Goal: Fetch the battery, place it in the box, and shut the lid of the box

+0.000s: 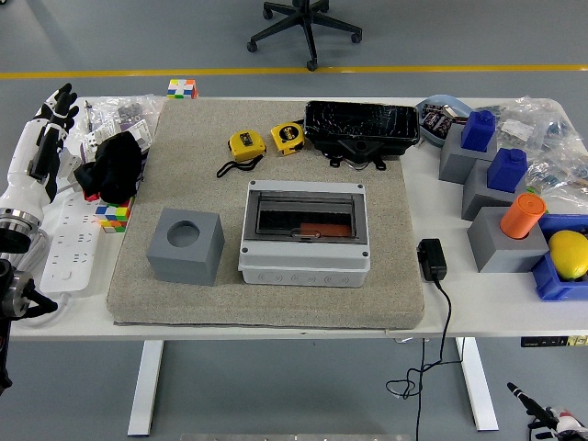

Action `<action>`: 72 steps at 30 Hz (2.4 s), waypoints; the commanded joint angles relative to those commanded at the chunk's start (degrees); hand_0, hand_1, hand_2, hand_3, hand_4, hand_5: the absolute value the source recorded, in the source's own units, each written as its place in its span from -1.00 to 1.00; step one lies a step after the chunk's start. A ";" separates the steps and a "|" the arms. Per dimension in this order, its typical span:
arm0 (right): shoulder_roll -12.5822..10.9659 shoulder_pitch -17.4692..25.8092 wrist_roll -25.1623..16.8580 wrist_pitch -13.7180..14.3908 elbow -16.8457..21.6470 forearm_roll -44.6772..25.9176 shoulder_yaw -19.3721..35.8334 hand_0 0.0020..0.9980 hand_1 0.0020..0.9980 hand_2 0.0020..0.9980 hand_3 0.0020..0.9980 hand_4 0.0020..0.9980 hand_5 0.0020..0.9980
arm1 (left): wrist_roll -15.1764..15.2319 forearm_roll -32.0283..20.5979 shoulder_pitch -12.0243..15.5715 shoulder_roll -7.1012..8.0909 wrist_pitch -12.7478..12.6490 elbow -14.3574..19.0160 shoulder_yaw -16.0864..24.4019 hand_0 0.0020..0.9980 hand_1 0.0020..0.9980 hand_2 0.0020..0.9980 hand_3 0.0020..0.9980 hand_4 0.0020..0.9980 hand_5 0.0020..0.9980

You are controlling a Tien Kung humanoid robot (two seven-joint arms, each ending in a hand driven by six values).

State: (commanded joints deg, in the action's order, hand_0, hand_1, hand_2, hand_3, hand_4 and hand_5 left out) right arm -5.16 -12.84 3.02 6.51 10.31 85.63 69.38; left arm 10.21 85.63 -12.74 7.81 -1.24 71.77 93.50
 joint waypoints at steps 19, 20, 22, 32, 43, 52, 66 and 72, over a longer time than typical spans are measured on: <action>-0.62 1.66 -1.37 0.47 0.00 2.86 4.81 0.66 0.54 0.50 0.65 1.00 1.00 | 11.58 -11.61 2.40 -1.68 -10.21 -2.24 -4.89 0.83 0.86 0.80 0.75 1.00 1.00; -0.69 1.88 -1.49 0.60 0.00 3.11 5.43 0.66 0.54 0.50 0.65 1.00 1.00 | 11.99 -11.69 2.41 -1.77 -10.64 -2.16 -4.92 0.83 0.86 0.80 0.75 1.00 1.00; -0.95 2.34 -1.55 0.56 0.00 3.59 6.55 0.66 0.55 0.52 0.67 1.00 1.00 | 12.02 -11.42 2.44 -1.73 -10.66 -1.90 -5.19 0.77 0.78 0.74 0.70 1.00 1.00; -1.62 3.52 -2.42 0.84 0.00 3.09 7.35 0.66 0.56 0.52 0.67 1.00 1.00 | 11.47 -10.08 2.56 -1.73 -10.63 -1.66 -6.28 0.76 0.78 0.70 0.68 1.00 1.00; -1.49 4.61 -2.43 0.45 0.00 2.42 6.88 0.66 0.55 0.52 0.66 1.00 1.00 | 9.86 -7.84 3.31 -1.84 -9.68 -1.36 -8.99 0.73 0.75 0.64 0.64 1.00 1.00; -1.55 5.12 -2.14 0.12 0.00 3.03 6.32 0.66 0.56 0.52 0.66 1.00 1.00 | 9.11 -7.50 3.29 -2.15 -9.25 -1.33 -10.94 0.72 0.73 0.60 0.60 1.00 1.00; -1.92 5.15 -3.04 -0.24 0.00 7.67 8.50 0.73 0.59 0.53 0.62 1.00 1.00 | 8.79 -7.46 3.17 -2.28 -9.41 -1.06 -11.51 0.70 0.72 0.58 0.56 1.00 1.00; -1.88 5.08 -3.01 0.22 0.00 6.02 7.10 0.78 0.61 0.54 0.59 1.00 1.00 | 8.68 -7.08 3.16 -2.17 -9.42 -0.86 -11.40 0.70 0.71 0.57 0.54 1.00 1.00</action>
State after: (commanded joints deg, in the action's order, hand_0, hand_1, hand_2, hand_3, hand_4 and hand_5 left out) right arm -7.04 -7.75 0.01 6.73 10.31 91.64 76.48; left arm 18.88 78.55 -9.57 5.64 -10.67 70.91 82.09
